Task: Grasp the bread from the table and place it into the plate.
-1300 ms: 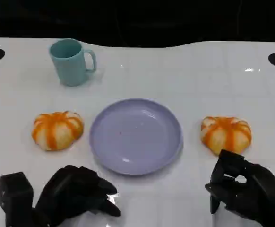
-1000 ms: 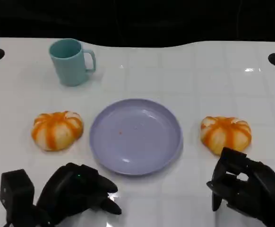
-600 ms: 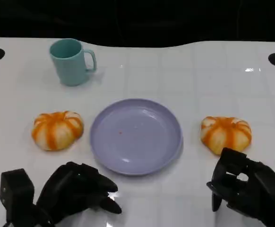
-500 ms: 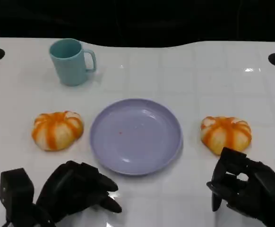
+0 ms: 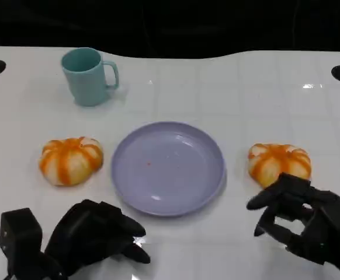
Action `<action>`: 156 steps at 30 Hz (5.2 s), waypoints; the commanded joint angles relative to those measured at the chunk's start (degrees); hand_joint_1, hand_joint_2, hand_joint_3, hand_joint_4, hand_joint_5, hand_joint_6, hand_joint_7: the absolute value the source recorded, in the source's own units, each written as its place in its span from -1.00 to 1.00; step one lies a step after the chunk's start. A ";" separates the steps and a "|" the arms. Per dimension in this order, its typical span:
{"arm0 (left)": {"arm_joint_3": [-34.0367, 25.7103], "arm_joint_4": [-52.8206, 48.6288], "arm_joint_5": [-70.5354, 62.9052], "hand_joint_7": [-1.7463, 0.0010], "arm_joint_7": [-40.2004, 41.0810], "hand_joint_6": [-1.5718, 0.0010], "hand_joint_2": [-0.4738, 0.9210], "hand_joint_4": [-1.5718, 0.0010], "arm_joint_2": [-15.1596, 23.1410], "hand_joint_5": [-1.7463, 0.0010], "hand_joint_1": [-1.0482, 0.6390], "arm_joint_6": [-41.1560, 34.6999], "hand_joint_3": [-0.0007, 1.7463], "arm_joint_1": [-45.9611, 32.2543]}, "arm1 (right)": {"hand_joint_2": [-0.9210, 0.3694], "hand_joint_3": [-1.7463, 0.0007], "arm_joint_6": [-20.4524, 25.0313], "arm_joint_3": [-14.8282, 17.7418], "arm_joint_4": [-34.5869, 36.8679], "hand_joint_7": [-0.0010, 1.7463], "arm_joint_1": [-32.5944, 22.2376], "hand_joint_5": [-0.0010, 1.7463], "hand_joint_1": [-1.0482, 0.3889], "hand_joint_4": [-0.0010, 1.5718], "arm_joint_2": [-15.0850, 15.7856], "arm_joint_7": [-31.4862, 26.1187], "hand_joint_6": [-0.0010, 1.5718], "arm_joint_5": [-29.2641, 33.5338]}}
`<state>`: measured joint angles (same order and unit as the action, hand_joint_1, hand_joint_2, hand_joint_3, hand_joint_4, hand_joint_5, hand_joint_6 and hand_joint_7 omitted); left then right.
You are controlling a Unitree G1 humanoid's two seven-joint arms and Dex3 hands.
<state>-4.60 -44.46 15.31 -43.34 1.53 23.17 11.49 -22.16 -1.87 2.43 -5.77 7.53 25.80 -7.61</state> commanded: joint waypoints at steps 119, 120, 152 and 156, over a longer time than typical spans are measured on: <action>0.68 4.89 -0.72 0.96 1.98 -1.00 0.77 -1.00 -0.12 0.72 -1.00 -1.15 -0.99 -3.10 | 0.14 -0.66 -11.35 -23.15 42.42 1.00 38.14 1.00 0.35 0.28 13.63 -71.73 -0.04 53.46; 0.66 4.69 -0.70 0.96 1.85 -1.00 0.78 -1.00 -0.09 0.72 -1.00 -0.96 -0.99 -2.98 | 0.14 -0.67 -11.69 -23.14 42.11 1.00 38.41 1.00 0.34 0.29 13.48 -70.99 -0.04 53.13; 1.03 4.32 -1.09 0.97 1.77 -1.00 0.78 -1.00 0.50 0.71 -1.00 -0.55 -1.00 -3.13 | -0.17 -0.51 -16.51 -27.47 46.91 0.94 45.83 1.00 0.24 0.18 -0.93 -53.88 -0.06 50.39; 0.92 4.26 -0.66 0.97 1.36 -0.99 0.78 -1.00 0.34 0.72 -1.00 -0.61 -1.00 -3.10 | -0.21 -0.57 -16.43 -27.35 47.17 0.82 45.68 0.97 0.25 0.11 -1.24 -52.87 -0.05 50.04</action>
<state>-3.56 -40.38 14.62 -41.87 1.05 22.45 8.96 -38.13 -29.52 49.31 38.96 6.27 -27.65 43.57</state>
